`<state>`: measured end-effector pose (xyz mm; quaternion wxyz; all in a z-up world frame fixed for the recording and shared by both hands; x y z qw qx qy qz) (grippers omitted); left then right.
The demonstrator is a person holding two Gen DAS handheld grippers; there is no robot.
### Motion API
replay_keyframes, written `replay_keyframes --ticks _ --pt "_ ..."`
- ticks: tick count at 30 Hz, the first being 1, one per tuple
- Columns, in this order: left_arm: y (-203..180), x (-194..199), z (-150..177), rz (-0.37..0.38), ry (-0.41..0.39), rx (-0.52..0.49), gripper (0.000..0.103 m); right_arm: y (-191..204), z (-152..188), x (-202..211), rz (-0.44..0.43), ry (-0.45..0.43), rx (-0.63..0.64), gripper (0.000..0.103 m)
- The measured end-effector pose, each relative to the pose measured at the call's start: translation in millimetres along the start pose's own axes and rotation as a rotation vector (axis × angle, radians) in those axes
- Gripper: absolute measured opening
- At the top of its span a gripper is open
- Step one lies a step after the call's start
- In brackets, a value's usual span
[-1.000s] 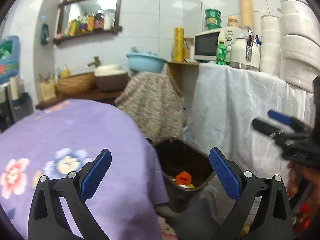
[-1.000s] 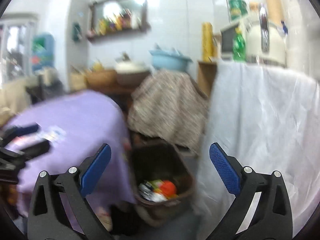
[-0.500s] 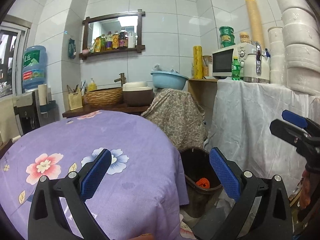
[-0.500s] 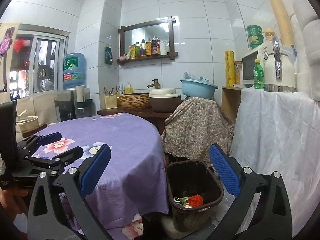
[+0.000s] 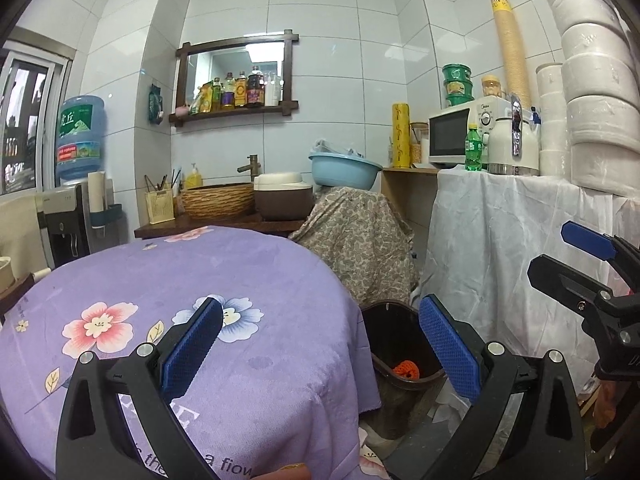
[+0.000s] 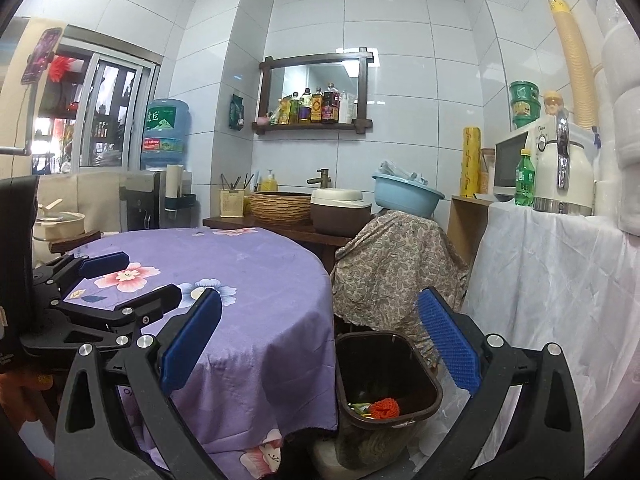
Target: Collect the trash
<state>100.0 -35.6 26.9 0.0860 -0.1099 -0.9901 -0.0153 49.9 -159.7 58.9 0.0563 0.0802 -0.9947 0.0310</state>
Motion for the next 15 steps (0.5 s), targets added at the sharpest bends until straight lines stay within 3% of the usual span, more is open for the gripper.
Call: replay_keyframes --ticks 15 --pt "-2.7 2.9 4.1 -0.009 0.0 -0.014 0.097 -9.3 4.2 -4.3 0.012 0.019 -0.014 0.097"
Point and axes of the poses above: each gripper's, at about its wrist camera, not at the fingertips, and x roughly against the way its jaws point, y to its left, z to its underside, the point moved 8 cm from there along -x, roughly the way its jaws point, and after that the axes turned 4 degrees about -y, right-handed, at the moved point
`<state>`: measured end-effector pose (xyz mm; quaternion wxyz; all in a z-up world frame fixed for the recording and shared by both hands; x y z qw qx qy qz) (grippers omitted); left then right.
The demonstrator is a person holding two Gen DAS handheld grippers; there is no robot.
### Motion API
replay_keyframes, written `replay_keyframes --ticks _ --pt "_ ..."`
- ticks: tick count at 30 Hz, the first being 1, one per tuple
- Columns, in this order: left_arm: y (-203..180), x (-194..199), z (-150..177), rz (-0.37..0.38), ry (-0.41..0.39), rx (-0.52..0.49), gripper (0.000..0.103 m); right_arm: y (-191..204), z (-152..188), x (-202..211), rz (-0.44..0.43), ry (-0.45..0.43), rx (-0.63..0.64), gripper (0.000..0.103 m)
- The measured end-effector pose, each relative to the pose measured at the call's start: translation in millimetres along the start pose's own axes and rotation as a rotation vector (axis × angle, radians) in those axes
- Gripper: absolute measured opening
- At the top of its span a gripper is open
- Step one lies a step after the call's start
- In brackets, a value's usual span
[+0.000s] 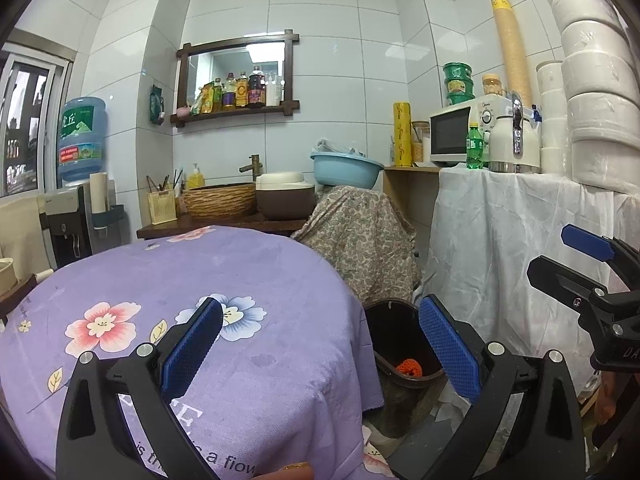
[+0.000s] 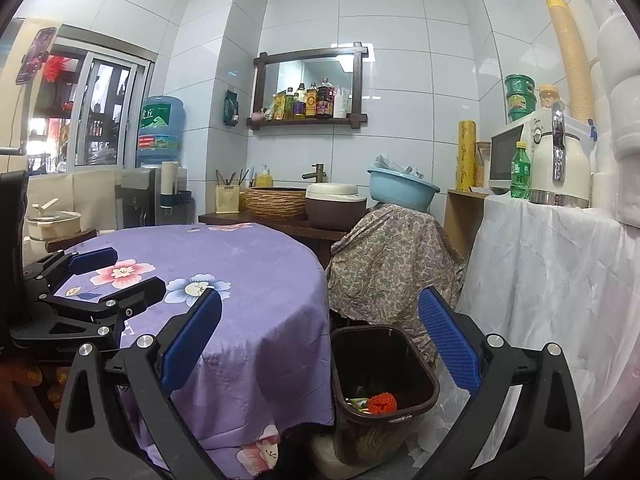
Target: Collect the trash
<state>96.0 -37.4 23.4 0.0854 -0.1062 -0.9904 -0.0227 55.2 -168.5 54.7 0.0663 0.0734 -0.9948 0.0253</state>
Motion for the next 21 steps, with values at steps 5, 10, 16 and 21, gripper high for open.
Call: replay_keyframes --ticks 5,10,16,21 --pt "-4.2 -0.5 1.3 0.002 0.003 -0.001 0.097 0.3 1.9 -0.8 0.003 0.003 0.003 0.097" --pt "-3.7 -2.0 1.0 -0.006 0.008 0.012 0.097 0.4 4.2 -2.3 0.003 0.012 0.003 0.097" --pt "-3.2 -2.4 1.4 -0.008 0.011 0.009 0.097 -0.9 5.9 -3.4 0.006 0.018 0.001 0.097" --pt "-2.4 -2.1 1.4 -0.019 0.01 0.011 0.097 -2.5 7.8 -4.3 0.007 0.024 -0.006 0.097"
Point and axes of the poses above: each gripper's, at about its wrist camera, not at the fingertips, and x roughly against the way its jaws point, y to its left, z to its underside, the point moved 8 cm from there along -x, roughly the way its jaws point, and after that the axes turned 4 degrees about -y, right-handed, at the moved point
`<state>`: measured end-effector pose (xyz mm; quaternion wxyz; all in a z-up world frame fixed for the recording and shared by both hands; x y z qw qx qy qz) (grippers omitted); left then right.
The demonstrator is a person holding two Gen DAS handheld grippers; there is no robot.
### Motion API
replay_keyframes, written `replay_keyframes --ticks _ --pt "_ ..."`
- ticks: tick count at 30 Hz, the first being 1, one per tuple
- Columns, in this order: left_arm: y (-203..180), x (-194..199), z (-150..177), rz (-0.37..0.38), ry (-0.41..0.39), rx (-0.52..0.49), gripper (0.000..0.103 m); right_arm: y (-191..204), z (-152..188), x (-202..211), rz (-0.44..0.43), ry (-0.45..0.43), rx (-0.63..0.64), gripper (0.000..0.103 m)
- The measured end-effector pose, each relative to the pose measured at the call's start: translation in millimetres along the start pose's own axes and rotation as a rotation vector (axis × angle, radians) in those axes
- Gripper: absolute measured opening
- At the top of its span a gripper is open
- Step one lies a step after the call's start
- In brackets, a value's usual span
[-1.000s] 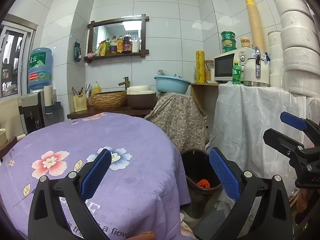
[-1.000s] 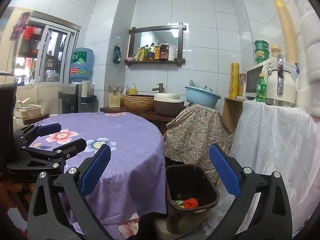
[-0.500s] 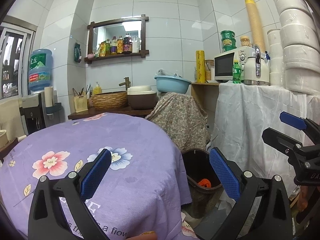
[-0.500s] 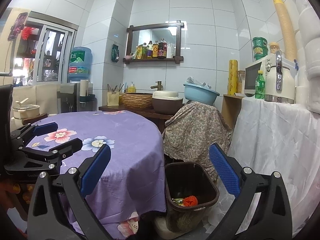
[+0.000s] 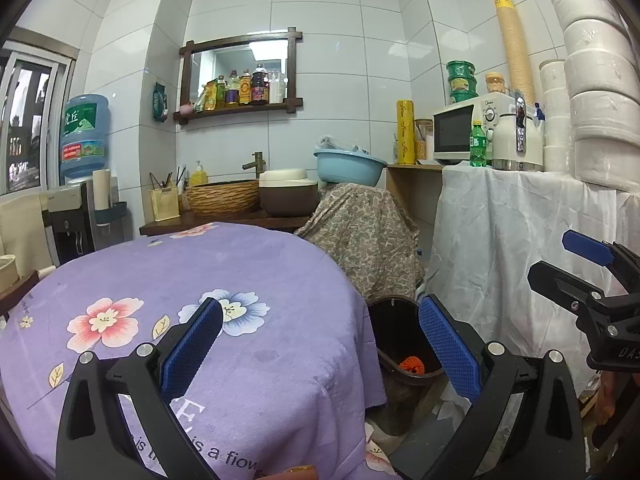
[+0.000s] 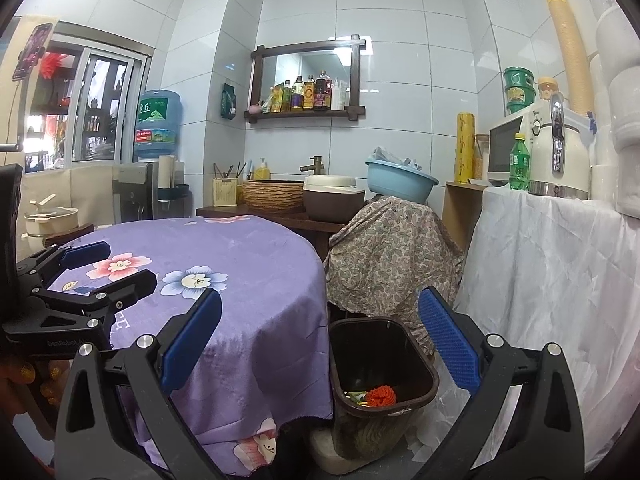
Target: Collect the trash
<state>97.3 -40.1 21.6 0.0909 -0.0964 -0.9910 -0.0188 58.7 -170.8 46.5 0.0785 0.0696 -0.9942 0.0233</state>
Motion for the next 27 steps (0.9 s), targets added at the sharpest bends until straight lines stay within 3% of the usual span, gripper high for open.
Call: replay_keyframes --ticks 27 --pt "-2.4 0.2 2.6 -0.022 0.007 -0.001 0.097 -5.6 2.9 -0.9 0.002 0.003 -0.005 0.097"
Point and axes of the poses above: each gripper's, at about its wrist camera, not at the fingertips, and x roughly against the way its jaws point, y to its left, z to its underside, the point moved 8 cm from there along -x, roughly the way its jaws point, and after that the axes turned 4 degrees about -y, right-handed, at the moved point
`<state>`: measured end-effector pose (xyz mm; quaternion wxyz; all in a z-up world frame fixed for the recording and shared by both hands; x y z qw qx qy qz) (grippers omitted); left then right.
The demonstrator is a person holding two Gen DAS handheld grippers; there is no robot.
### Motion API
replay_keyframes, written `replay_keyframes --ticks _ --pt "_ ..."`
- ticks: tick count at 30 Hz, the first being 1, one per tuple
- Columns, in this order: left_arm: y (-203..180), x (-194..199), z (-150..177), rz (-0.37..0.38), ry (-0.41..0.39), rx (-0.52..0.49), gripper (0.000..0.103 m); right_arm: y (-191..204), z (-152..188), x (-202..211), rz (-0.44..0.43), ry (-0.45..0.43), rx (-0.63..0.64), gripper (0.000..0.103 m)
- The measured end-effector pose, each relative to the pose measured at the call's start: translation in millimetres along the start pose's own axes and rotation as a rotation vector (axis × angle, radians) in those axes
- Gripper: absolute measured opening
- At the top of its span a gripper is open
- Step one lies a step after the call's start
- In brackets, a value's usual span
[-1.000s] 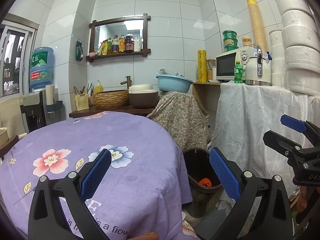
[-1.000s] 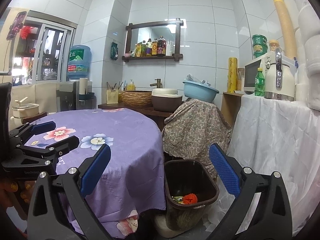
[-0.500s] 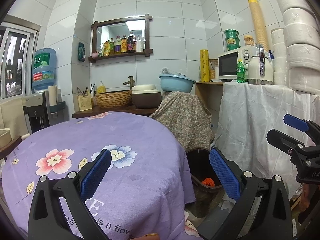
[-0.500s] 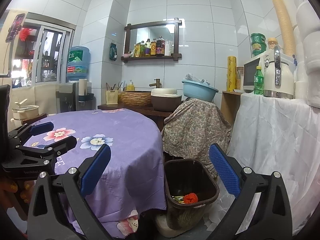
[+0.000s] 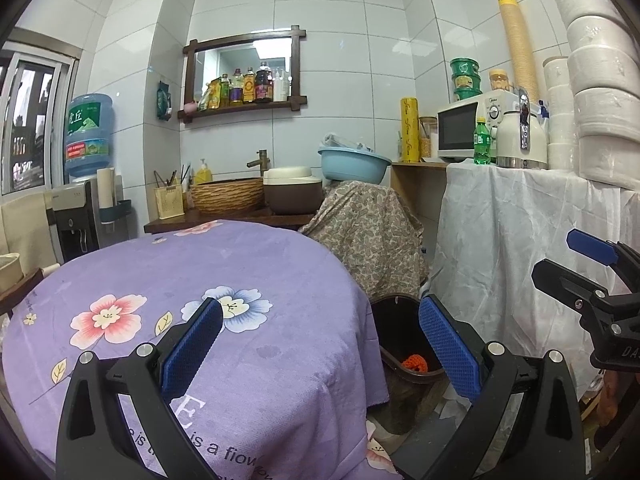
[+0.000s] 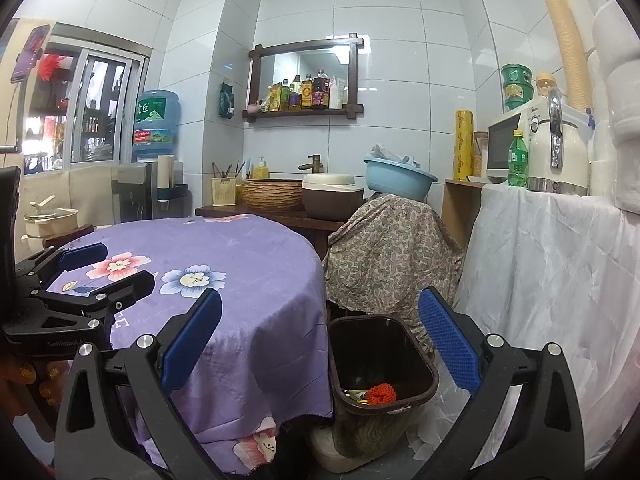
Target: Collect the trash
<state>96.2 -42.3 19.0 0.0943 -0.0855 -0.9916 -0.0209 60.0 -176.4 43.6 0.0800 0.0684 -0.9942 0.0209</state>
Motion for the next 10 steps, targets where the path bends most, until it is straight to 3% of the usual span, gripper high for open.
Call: replay_keyframes --ticks 10 --pt "-0.2 -1.5 1.9 0.002 0.019 0.009 0.097 3.6 2.2 0.0 -0.005 0.008 -0.001 0.097"
Point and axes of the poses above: each gripper's, at about its wrist camera, not at the fingertips, and x roughly against the way its jaws point, y to its left, z to its underside, the point moved 8 cm from there along -x, roughly the way its jaws point, and after that the axes turned 4 degrees about -y, right-handed, at the moved point
